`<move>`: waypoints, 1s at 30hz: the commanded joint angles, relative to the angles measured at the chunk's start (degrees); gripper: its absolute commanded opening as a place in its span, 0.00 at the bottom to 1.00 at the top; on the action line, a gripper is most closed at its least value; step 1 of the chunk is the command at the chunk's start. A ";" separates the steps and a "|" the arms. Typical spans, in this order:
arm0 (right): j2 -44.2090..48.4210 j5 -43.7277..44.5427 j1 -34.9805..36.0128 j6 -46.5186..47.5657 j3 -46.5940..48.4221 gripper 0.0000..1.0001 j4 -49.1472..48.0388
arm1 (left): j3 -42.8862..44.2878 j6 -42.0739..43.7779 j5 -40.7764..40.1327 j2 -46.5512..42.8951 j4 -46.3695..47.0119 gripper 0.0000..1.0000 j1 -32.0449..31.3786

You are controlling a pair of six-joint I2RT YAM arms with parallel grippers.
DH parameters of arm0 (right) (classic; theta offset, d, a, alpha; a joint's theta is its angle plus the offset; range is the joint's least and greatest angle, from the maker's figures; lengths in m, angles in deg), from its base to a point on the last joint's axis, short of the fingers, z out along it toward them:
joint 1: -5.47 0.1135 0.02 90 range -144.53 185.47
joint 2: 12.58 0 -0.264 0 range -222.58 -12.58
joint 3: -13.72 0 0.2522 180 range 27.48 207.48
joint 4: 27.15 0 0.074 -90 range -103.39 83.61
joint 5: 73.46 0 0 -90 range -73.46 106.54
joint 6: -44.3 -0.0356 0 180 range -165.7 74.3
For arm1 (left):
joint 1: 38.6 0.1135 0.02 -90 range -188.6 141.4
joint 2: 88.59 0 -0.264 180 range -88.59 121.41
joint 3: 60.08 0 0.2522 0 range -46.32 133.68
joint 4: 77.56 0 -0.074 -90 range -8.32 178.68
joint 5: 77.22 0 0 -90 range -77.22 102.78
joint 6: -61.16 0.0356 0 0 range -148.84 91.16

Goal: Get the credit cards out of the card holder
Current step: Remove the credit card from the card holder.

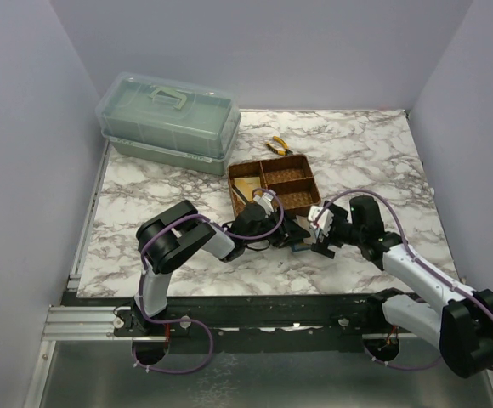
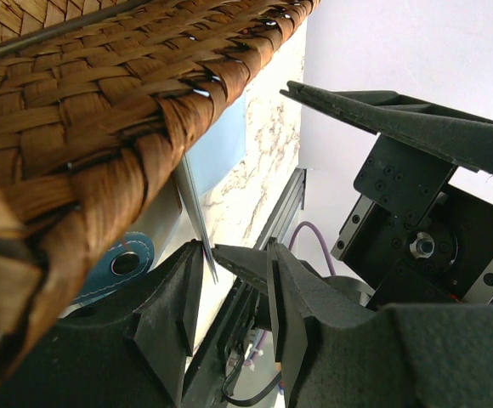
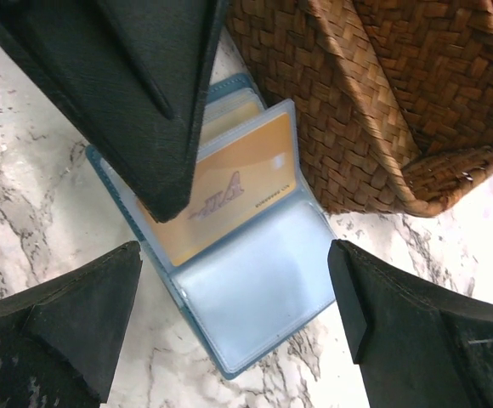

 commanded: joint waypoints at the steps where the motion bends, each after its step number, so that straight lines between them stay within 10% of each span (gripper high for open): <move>1: -1.08 -5.43 -0.27 1.27 1.02 1.00 1.25 | -0.21 -1.00 1.22 1.77 -1.40 0.42 0.52; 30: -1.19 4.07 -0.29 -3.95 -0.30 0.97 -8.21 | -0.55 -1.10 1.36 1.47 -1.22 0.42 0.50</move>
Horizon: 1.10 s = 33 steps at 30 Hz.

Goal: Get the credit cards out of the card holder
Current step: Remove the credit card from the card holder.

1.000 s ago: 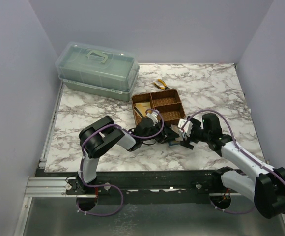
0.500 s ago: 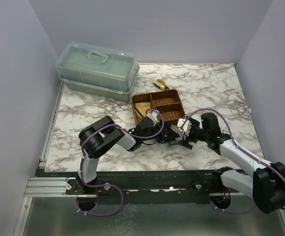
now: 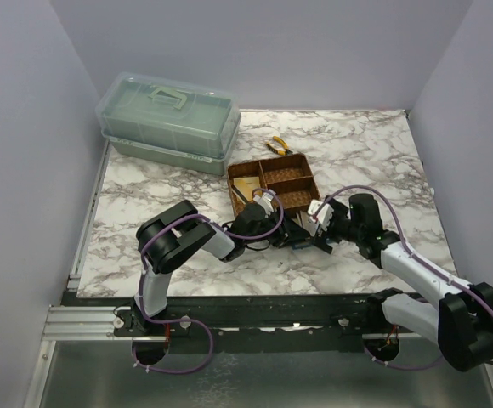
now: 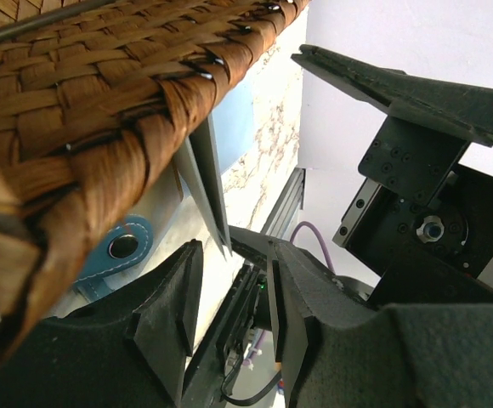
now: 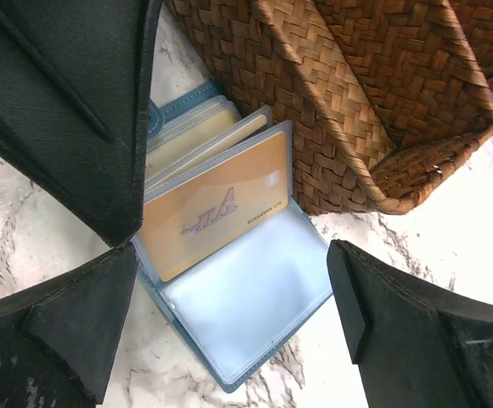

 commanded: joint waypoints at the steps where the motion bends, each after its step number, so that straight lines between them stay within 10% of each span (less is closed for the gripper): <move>1: 2.27 2.86 -0.36 -0.91 -0.40 0.97 -2.51 | -0.55 -1.01 1.14 1.46 -1.24 0.42 0.53; 33: 2.15 3.30 -1.01 -0.74 -0.50 0.97 -1.77 | -1.02 -2.94 -2.55 0.67 -2.04 0.47 2.05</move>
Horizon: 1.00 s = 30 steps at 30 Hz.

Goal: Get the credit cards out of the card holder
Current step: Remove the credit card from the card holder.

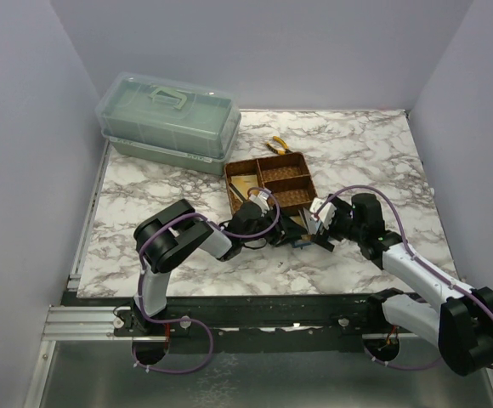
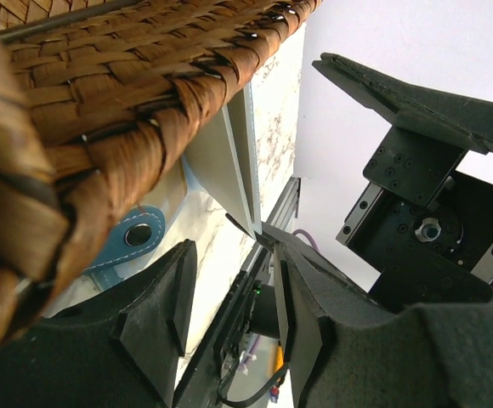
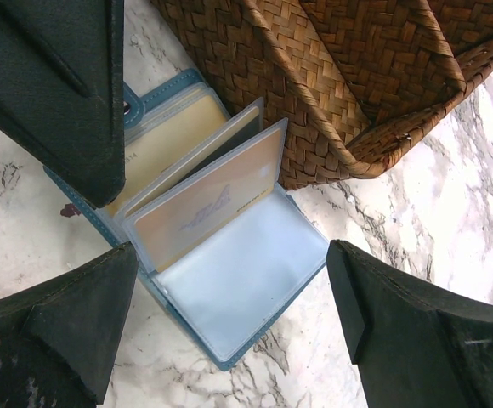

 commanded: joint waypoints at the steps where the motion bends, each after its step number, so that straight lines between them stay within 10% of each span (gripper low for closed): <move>1: 0.16 0.76 -0.38 -0.63 -0.45 0.97 -1.59 | 0.34 -1.95 -2.19 1.29 -3.11 0.47 0.49; 30: 0.52 0.11 -0.57 -0.58 -0.54 0.97 -1.41 | 3.59 -2.00 -11.70 0.09 -13.78 0.40 -1.85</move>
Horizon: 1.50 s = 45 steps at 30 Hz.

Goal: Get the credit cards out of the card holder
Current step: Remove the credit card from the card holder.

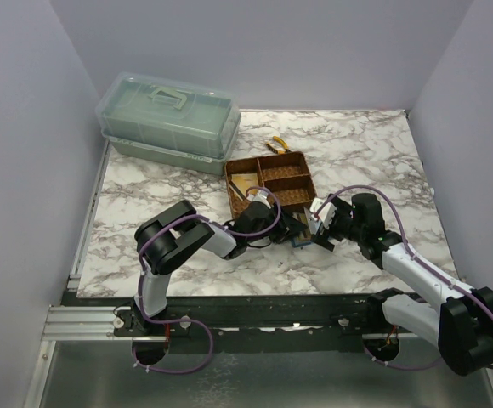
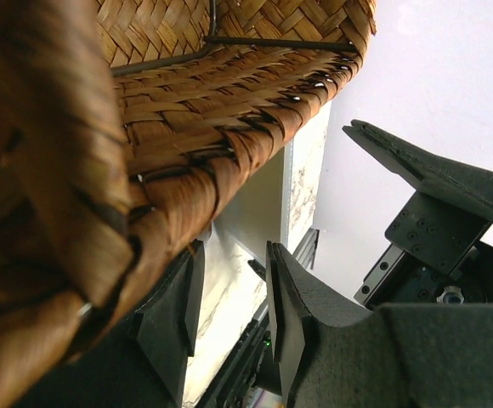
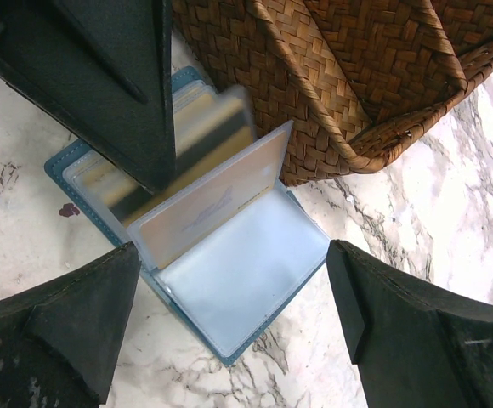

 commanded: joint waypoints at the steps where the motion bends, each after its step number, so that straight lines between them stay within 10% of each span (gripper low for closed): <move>1: 0.53 0.20 -0.49 -0.56 -0.54 0.97 -1.41 | 0.58 -0.89 -1.46 0.37 -6.58 0.40 -0.03; 45: -1.08 -12.94 -5.85 -5.91 -0.11 0.89 1.14 | 10.81 4.60 -0.26 2.16 -22.13 0.43 -2.02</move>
